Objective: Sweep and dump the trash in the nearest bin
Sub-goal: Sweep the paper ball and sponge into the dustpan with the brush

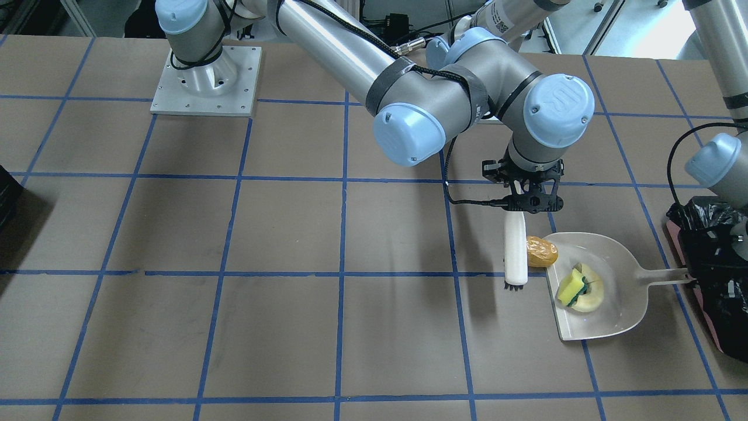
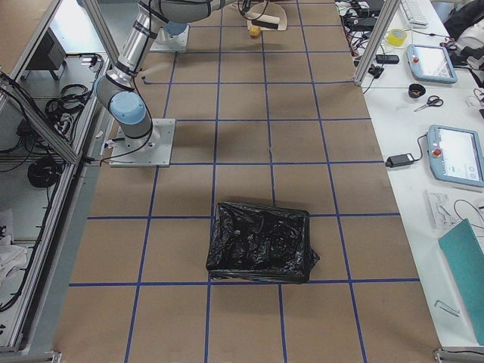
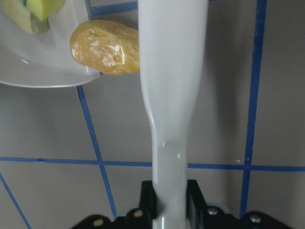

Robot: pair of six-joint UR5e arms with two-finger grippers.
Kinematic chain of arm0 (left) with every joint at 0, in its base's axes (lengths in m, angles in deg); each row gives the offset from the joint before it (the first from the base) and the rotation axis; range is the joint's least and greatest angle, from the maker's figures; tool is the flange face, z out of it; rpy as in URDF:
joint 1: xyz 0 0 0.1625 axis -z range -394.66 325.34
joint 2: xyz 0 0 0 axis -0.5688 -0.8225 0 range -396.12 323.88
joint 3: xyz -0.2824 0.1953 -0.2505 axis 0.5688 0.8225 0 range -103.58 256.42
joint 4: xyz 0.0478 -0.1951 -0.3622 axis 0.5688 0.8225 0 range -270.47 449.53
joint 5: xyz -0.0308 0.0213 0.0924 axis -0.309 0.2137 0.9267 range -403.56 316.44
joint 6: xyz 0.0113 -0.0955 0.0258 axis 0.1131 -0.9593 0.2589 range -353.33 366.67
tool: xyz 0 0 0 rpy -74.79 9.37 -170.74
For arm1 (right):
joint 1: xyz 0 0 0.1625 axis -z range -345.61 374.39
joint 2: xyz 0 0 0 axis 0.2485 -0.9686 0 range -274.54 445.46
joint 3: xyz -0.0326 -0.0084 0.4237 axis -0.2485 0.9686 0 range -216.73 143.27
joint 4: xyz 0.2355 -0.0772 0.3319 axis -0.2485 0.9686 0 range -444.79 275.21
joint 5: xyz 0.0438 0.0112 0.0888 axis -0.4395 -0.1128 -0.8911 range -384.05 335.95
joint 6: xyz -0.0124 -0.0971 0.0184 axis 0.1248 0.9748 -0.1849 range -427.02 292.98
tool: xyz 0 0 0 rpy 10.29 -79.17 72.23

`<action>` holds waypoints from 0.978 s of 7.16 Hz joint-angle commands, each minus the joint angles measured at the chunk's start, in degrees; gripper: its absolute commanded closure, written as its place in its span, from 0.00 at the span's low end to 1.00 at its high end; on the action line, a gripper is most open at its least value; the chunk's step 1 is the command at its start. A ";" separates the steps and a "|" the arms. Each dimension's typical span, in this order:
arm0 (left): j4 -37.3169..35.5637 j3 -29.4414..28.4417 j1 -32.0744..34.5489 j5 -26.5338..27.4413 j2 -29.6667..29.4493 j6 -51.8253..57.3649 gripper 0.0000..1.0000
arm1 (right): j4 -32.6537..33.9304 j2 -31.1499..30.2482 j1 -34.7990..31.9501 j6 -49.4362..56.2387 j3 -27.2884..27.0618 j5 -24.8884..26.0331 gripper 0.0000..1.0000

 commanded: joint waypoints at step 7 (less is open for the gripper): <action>-1.49 0.10 0.18 2.36 -0.10 0.02 1.00 | 12.03 0.24 -1.64 -21.69 -8.19 -1.12 1.00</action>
